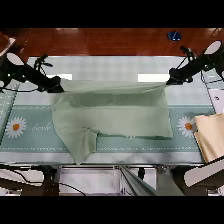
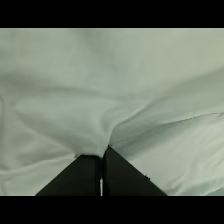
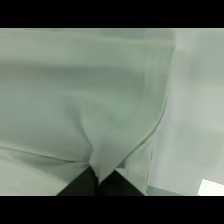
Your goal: Fold the shirts.
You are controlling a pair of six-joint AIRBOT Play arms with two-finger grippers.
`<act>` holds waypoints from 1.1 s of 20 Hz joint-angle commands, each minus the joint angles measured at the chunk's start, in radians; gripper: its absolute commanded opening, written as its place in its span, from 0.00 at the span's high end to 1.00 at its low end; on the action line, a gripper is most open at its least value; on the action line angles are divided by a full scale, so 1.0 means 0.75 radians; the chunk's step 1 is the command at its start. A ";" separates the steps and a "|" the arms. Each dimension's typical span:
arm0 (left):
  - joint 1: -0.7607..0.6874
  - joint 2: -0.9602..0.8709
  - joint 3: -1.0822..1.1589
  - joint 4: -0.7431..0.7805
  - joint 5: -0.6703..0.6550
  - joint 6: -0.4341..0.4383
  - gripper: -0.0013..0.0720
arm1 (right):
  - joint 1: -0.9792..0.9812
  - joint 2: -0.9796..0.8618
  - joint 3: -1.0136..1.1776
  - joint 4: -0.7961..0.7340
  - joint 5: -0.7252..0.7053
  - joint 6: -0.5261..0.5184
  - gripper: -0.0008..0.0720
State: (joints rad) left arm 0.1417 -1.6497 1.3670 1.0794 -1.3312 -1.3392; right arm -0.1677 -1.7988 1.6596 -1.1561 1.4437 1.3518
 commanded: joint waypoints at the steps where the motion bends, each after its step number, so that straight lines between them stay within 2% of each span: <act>1: 0.005 -0.012 -0.124 0.064 -0.015 0.004 0.96 | 0.010 -0.003 -0.143 0.003 -0.039 -0.009 0.96; 2: 0.005 -0.019 -0.124 0.064 -0.017 0.003 0.96 | 0.010 -0.003 -0.163 0.008 -0.056 -0.008 0.96; 3: 0.005 -0.019 -0.123 0.064 -0.017 -0.011 0.88 | 0.010 -0.002 -0.168 0.016 -0.067 0.012 0.91; 4: 0.005 -0.018 -0.109 0.065 -0.041 -0.022 0.55 | 0.009 -0.001 -0.166 0.017 -0.062 0.040 0.61; 5: 0.005 -0.016 -0.088 0.077 -0.086 -0.030 0.29 | 0.001 0.007 -0.159 0.015 -0.031 0.031 0.44; 7: 0.020 0.015 -0.054 0.145 -0.181 -0.062 0.29 | -0.037 0.063 -0.151 0.018 0.037 0.025 0.43; 10: 0.098 0.193 -0.148 0.206 -0.191 -0.056 0.29 | -0.143 0.292 -0.216 0.041 -0.024 0.016 0.43; 14: 0.300 0.512 -0.631 0.292 -0.085 -0.086 0.29 | -0.271 0.799 -0.666 0.142 -0.359 -0.045 0.44; 17: 0.429 0.668 -0.969 0.200 0.019 -0.079 0.29 | -0.262 1.142 -1.092 0.260 -0.518 -0.043 0.44; 20: 0.483 0.747 -1.167 -0.045 0.088 0.022 0.29 | -0.261 1.279 -1.343 0.403 -0.511 -0.053 0.44; 22: 0.455 0.731 -1.258 -0.114 0.114 0.051 0.29 | -0.261 1.298 -1.444 0.481 -0.505 -0.091 0.44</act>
State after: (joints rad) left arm 0.4694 -1.1320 0.5533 1.1103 -1.2995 -1.3472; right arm -0.3607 -0.9085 0.7311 -0.9047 1.0966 1.3117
